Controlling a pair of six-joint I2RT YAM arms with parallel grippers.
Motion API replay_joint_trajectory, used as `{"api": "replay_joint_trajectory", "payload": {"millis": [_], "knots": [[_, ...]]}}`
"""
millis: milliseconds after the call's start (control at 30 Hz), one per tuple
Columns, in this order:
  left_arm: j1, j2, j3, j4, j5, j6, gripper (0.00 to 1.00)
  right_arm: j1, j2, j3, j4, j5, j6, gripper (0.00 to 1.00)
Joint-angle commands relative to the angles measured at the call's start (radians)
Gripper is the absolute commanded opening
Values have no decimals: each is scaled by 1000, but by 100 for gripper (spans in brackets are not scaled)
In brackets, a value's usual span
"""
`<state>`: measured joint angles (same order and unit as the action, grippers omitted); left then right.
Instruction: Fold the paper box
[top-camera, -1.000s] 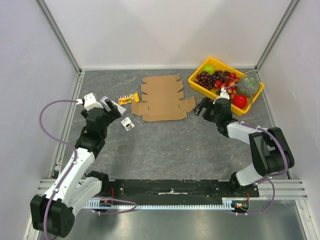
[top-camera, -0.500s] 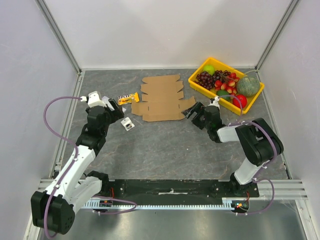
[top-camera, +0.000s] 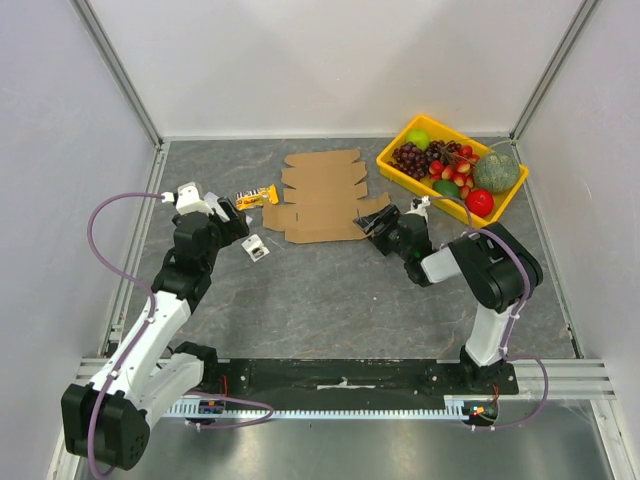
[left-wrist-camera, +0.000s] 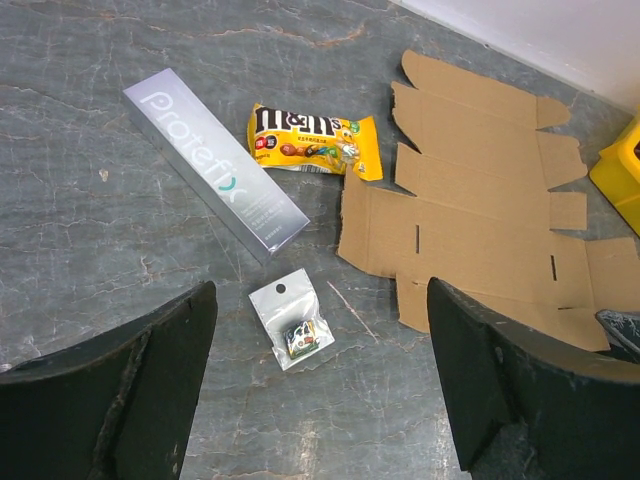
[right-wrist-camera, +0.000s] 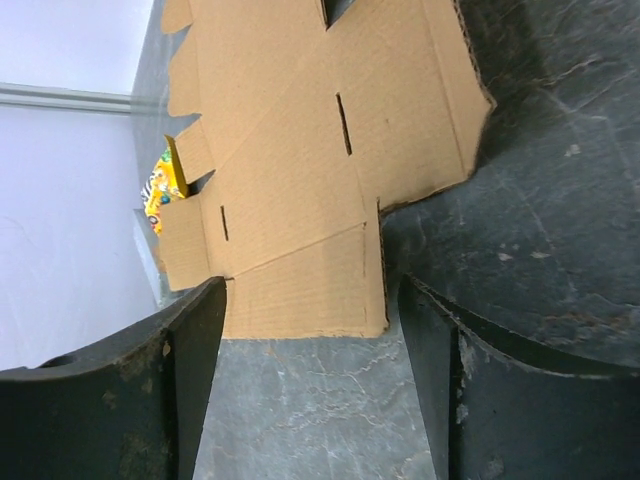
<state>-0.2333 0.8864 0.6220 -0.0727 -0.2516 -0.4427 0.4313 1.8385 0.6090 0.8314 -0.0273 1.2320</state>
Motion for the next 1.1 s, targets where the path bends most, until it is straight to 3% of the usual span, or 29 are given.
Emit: {"api": "replay_joint_trajectory", "payload": {"millis": [0,367,600,833,1067], "knots": [[0,-14,8,31,17,-2,91,15,102,-11,-89,21,55,76],[0,-9,10,33,28,-4,90,23,232,-15,127,-23,104,61],[0,-10,10,31,35,-4,90,40,271,24,140,-42,104,52],[-1,-12,12,31,37,-4,90,46,249,21,146,-31,51,26],[0,0,13,39,48,-5,89,46,53,27,-17,44,-167,7]]}}
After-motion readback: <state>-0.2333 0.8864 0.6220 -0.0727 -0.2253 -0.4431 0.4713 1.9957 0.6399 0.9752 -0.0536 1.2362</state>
